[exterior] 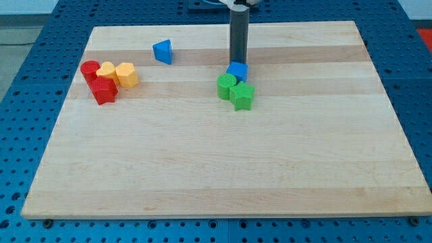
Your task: Move the triangle into the green circle
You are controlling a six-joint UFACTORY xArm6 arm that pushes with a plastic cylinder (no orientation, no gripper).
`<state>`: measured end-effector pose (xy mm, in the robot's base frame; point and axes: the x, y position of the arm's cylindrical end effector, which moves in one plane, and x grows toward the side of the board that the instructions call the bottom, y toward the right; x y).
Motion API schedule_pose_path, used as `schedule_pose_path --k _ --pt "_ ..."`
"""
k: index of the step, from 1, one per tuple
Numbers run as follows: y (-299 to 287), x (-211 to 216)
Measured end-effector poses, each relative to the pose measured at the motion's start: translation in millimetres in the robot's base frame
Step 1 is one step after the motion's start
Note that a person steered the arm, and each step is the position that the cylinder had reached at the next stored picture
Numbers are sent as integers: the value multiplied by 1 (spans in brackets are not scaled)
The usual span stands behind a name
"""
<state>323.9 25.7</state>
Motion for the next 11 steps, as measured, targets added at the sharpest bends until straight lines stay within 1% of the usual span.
schedule_pose_path --k 1,2,3,4,5,6,7,8,11 --pt "-5 -39" --pt "-24 -85" --pt "-78 -109" --pt "-136 -102" --pt "-168 -64" --pt "-168 -28" --pt "-154 7" --pt "-132 29" --pt "-72 33"
